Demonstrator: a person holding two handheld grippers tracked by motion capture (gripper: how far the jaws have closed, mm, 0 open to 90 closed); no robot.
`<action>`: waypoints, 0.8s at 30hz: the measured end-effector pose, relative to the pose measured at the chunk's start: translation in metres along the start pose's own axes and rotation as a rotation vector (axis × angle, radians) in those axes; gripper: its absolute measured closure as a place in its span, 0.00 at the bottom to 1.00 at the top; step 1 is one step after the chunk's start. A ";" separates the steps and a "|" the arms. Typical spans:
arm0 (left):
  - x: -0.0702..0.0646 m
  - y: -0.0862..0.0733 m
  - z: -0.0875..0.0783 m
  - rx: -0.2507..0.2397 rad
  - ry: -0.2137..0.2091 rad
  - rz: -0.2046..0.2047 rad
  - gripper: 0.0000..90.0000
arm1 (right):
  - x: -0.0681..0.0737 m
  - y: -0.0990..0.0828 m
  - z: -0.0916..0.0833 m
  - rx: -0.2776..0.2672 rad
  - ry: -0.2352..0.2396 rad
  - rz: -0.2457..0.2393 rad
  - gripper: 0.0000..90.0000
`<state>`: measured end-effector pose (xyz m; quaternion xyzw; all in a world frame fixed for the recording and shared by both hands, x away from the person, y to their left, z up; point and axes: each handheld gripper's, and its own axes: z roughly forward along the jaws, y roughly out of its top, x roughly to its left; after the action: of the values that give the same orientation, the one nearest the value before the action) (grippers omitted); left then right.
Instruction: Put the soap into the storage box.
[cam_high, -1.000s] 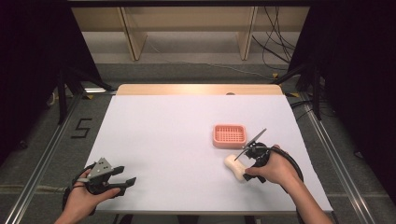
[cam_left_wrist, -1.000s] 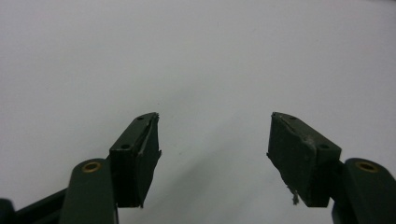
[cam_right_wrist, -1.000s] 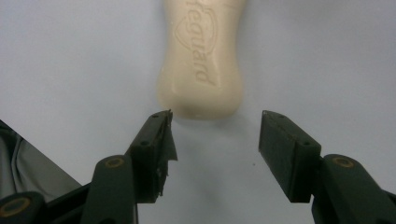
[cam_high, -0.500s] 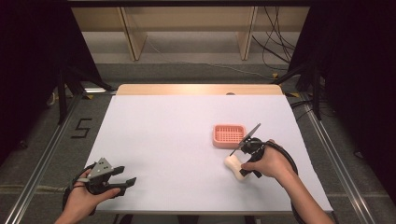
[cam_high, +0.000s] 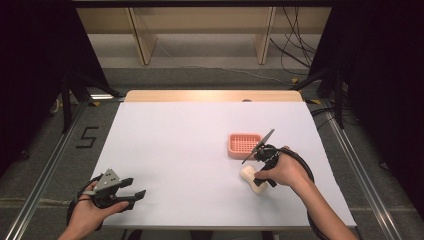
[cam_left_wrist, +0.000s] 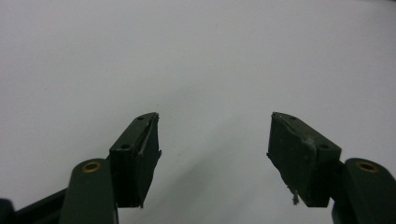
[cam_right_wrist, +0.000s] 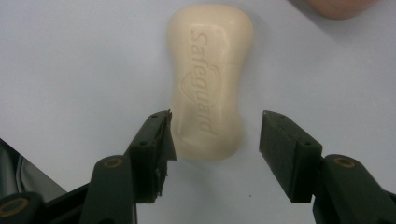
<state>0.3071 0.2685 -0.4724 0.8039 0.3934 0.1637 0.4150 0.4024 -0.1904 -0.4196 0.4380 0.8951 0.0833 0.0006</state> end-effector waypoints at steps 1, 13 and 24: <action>0.000 0.000 0.000 0.000 0.000 0.000 0.37 | 0.002 0.001 0.000 0.005 0.001 0.027 0.49; 0.001 0.000 0.000 -0.003 0.002 0.001 0.37 | 0.006 0.014 0.005 0.038 -0.006 0.008 0.48; 0.001 0.000 -0.001 0.001 0.000 0.003 0.37 | 0.007 0.022 0.012 0.058 0.001 -0.010 0.48</action>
<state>0.3072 0.2693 -0.4717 0.8046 0.3922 0.1641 0.4146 0.4162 -0.1692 -0.4278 0.4332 0.8994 0.0576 -0.0121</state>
